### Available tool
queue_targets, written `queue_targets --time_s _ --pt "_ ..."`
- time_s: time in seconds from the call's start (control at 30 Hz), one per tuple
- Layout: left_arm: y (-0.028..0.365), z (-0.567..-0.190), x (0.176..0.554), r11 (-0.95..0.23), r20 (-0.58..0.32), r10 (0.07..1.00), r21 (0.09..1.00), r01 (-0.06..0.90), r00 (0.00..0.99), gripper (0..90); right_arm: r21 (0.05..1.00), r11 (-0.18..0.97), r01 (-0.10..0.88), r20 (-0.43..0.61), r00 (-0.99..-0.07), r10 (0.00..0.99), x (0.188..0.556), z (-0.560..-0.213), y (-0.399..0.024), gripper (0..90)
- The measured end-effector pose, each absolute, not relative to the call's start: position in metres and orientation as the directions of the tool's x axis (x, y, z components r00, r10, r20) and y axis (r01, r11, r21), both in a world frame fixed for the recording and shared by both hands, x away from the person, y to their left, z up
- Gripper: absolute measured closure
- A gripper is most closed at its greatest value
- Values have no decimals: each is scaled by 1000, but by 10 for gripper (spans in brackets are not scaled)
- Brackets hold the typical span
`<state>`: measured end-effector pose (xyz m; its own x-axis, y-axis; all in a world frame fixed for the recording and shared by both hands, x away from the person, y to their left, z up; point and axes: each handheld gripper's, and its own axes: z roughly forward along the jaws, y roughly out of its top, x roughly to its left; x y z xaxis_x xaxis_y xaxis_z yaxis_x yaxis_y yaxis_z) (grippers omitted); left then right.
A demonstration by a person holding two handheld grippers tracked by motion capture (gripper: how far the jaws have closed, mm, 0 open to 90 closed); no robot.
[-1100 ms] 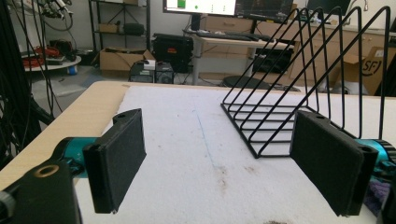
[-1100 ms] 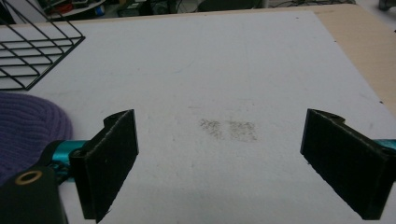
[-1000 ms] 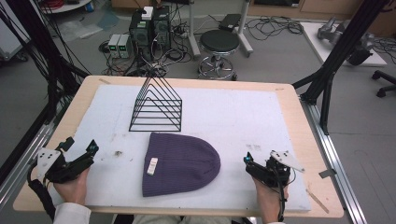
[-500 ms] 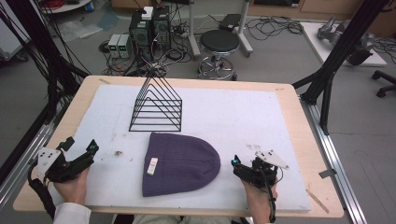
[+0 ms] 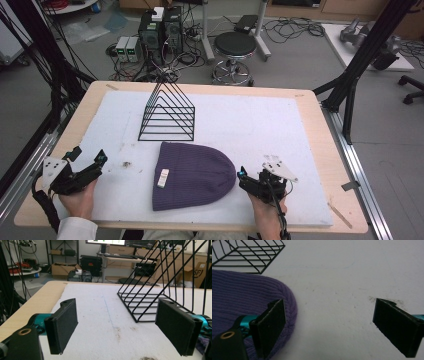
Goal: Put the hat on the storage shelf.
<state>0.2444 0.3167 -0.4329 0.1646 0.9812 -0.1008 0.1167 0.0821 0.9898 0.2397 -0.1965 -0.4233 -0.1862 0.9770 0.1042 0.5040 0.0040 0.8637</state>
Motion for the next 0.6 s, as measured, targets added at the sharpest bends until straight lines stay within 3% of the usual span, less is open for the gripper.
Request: queue_targets --time_s 0.6 --pt "316 -433 245 77 -98 980 990 121 171 181 840 33 541 112 -234 966 238 -425 -165 107"
